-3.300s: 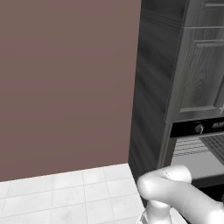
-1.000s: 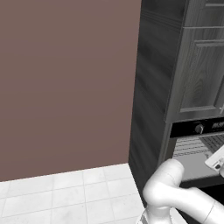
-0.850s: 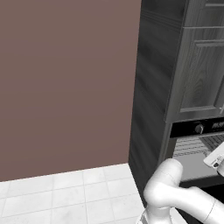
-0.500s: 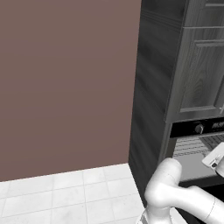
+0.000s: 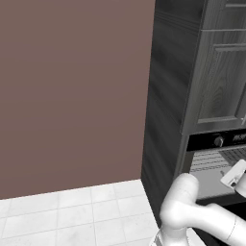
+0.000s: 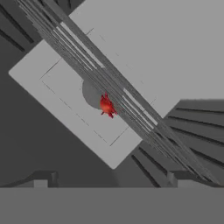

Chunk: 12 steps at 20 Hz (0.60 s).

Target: Take the fish from the oven and place it on the plate on the counter.

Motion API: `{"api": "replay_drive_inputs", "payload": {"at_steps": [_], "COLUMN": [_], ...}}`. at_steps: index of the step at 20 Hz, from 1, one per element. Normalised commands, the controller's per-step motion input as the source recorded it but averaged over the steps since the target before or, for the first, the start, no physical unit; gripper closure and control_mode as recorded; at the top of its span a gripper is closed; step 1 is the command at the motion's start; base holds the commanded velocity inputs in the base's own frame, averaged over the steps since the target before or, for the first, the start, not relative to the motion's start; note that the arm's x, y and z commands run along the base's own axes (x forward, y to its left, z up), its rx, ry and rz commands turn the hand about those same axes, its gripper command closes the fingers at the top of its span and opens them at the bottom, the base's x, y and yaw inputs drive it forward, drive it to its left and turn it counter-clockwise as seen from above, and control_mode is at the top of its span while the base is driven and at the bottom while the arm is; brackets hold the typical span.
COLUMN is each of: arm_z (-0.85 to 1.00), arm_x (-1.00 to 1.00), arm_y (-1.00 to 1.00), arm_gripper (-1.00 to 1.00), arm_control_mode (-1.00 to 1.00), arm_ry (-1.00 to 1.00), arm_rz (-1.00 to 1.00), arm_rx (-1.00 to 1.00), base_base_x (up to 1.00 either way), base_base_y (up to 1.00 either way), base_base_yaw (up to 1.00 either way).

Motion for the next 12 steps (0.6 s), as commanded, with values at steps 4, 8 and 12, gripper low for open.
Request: {"api": "replay_drive_inputs", "payload": {"at_steps": [4, 8, 12], "arm_z": [-0.44, -0.59, -0.58], "arm_x": [0.37, 0.44, 0.42], "arm_y": [-0.01, -0.07, -0.13], "arm_gripper": [-1.00, -1.00, -1.00], "arm_control_mode": [-1.00, -1.00, -1.00], "arm_ry": [0.00, 0.00, 0.00], "arm_rz": [0.01, 0.00, 0.00], "arm_rx": [-0.02, -0.03, -0.05], "base_base_x": [0.00, 0.00, 0.00], "base_base_y": [0.00, 0.00, 0.00], "base_base_yaw": [0.00, 0.00, 0.00]}}
